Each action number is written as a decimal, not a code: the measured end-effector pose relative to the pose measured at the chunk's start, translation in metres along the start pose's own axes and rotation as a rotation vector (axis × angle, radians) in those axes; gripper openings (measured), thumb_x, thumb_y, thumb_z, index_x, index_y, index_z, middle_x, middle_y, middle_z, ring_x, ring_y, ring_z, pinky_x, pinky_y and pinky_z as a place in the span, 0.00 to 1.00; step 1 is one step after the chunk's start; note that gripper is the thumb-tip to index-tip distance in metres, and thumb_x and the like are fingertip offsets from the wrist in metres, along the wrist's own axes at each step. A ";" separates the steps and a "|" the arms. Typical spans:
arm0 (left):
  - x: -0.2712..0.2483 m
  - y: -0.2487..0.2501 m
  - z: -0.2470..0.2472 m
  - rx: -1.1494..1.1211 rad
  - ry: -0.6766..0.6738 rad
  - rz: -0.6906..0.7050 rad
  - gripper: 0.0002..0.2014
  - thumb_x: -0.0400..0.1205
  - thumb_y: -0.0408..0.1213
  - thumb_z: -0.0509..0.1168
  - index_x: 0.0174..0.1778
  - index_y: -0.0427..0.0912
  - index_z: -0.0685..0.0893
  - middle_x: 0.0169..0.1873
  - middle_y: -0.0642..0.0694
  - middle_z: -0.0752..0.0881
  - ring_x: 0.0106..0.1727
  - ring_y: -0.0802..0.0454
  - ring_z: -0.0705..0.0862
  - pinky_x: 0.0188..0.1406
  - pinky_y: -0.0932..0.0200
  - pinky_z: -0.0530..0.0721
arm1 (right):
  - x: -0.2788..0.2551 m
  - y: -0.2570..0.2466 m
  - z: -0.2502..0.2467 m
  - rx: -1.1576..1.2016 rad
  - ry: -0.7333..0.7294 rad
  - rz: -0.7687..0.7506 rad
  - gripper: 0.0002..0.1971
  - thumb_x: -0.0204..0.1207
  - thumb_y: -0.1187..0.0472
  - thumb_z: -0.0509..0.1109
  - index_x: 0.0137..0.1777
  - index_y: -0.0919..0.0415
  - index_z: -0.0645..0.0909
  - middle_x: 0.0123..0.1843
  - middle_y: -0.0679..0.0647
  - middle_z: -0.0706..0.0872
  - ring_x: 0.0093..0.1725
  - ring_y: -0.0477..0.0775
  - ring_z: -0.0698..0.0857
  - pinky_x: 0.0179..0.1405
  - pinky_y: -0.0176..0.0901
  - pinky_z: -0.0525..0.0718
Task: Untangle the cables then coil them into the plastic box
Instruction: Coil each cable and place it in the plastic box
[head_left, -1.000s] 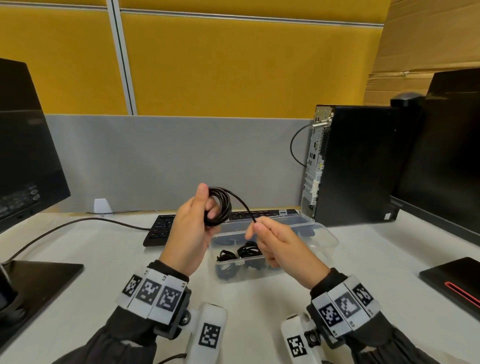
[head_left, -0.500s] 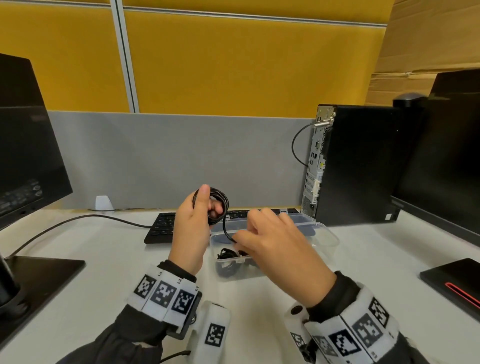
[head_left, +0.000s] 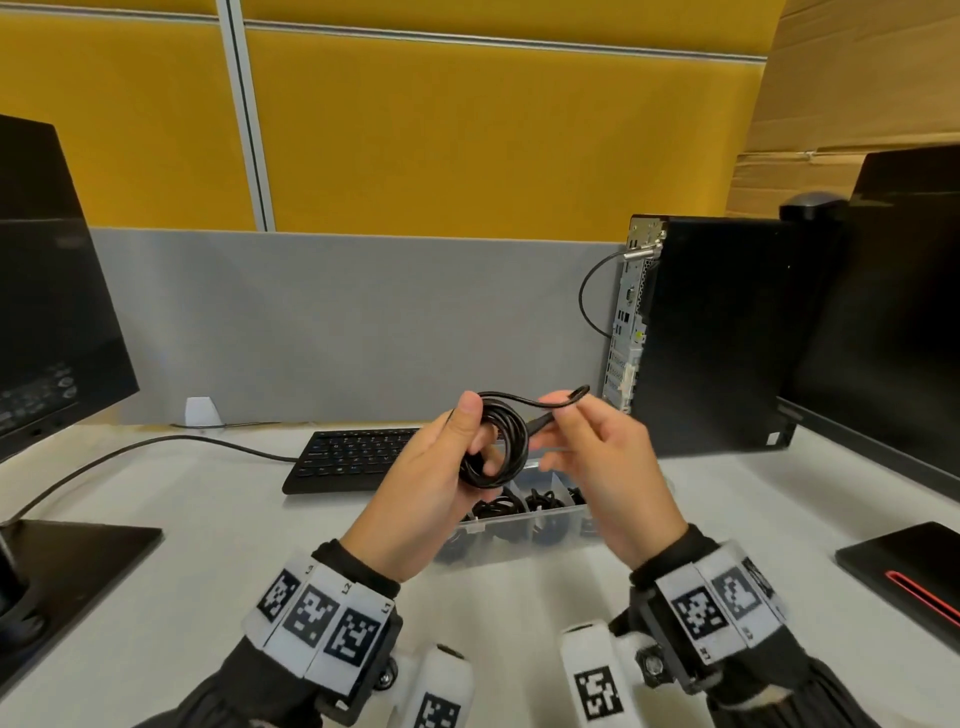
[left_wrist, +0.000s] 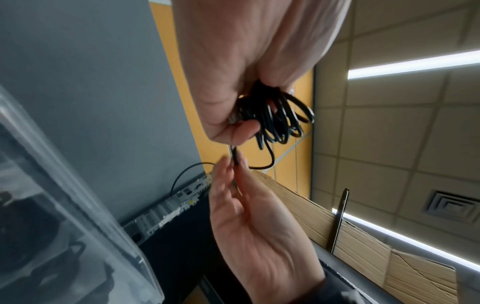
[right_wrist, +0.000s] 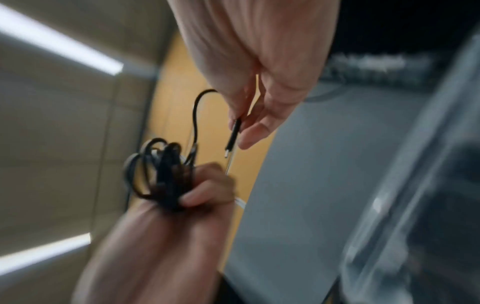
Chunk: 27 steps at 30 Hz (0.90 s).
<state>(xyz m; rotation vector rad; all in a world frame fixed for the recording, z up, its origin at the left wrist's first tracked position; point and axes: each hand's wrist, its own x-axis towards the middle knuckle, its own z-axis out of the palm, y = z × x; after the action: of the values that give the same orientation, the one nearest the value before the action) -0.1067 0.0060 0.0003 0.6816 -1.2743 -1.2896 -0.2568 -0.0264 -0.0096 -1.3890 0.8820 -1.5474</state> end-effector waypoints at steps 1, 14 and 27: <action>0.001 -0.003 0.000 -0.002 -0.004 -0.011 0.19 0.74 0.56 0.55 0.24 0.46 0.67 0.27 0.47 0.70 0.34 0.52 0.70 0.38 0.57 0.68 | -0.002 0.002 0.005 0.101 -0.037 0.054 0.09 0.82 0.64 0.62 0.52 0.66 0.83 0.42 0.61 0.90 0.40 0.54 0.88 0.38 0.42 0.88; 0.004 0.000 -0.012 0.088 0.053 -0.020 0.21 0.75 0.60 0.54 0.28 0.46 0.65 0.28 0.51 0.68 0.33 0.54 0.68 0.31 0.65 0.71 | 0.000 -0.012 -0.014 -0.195 -0.354 0.029 0.08 0.79 0.63 0.65 0.56 0.56 0.80 0.52 0.59 0.87 0.47 0.52 0.87 0.45 0.42 0.86; 0.002 -0.002 -0.006 0.036 -0.033 -0.055 0.20 0.74 0.60 0.55 0.27 0.48 0.68 0.48 0.35 0.76 0.48 0.45 0.72 0.40 0.57 0.71 | -0.005 -0.003 0.008 0.266 -0.165 0.139 0.12 0.82 0.69 0.59 0.58 0.69 0.82 0.47 0.69 0.84 0.46 0.59 0.85 0.44 0.41 0.88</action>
<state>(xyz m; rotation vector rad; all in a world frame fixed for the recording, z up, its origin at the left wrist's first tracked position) -0.1022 0.0022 -0.0023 0.7280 -1.3167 -1.3299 -0.2493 -0.0199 -0.0074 -1.2171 0.6330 -1.3677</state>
